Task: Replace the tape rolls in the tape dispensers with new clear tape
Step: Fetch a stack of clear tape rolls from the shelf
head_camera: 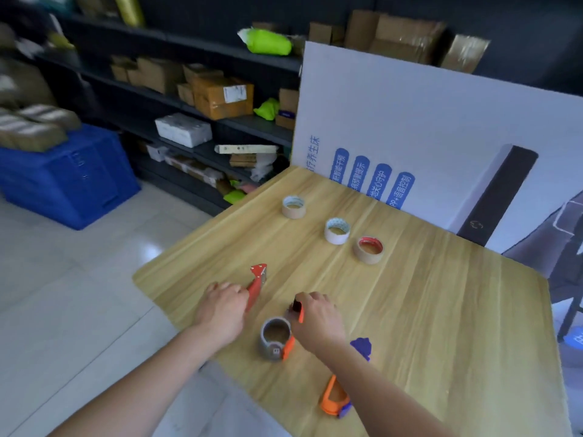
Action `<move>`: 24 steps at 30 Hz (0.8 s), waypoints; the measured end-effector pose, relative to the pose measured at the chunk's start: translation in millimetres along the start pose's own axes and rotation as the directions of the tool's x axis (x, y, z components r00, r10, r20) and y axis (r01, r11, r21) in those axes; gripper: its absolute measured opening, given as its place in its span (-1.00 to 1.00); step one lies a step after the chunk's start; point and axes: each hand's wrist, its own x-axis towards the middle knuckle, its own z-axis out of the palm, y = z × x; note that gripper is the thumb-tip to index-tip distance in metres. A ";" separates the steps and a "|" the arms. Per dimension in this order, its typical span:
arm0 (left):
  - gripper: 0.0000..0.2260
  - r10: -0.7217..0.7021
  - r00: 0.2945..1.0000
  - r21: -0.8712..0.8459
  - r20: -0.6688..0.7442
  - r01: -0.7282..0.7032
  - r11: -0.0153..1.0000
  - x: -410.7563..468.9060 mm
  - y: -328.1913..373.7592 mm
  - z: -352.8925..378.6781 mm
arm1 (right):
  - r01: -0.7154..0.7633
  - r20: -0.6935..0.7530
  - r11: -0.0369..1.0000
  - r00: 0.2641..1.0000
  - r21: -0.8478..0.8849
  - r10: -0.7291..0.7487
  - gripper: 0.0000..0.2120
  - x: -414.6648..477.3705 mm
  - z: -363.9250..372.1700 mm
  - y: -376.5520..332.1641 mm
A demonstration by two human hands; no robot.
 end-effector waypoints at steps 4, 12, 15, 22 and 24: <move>-0.78 -0.099 0.995 0.030 -0.033 0.100 0.995 -7.4 -70.0 -16.5 | 0.159 0.015 0.974 0.987 -0.165 -0.158 -0.50 23.7 -7.0 -62.5; -0.81 -0.250 0.964 0.079 -0.092 0.258 0.963 -29.9 -225.2 -49.1 | 0.378 0.019 0.859 0.918 -0.345 -0.397 -0.57 78.3 0.8 -219.1; -0.85 -0.297 0.949 0.079 -0.105 0.305 0.949 -38.7 -281.5 -57.4 | 0.434 0.017 0.813 0.885 -0.388 -0.464 -0.62 99.0 6.7 -279.0; -0.82 -0.413 0.897 0.046 -0.156 0.424 0.904 -53.7 -403.7 -64.5 | 0.519 -0.003 0.734 0.815 -0.438 -0.579 -0.63 139.5 15.1 -403.4; -0.84 -0.430 0.887 0.047 -0.170 0.443 0.895 -51.2 -430.8 -68.2 | 0.532 -0.008 0.721 0.802 -0.443 -0.597 -0.60 154.4 15.5 -433.0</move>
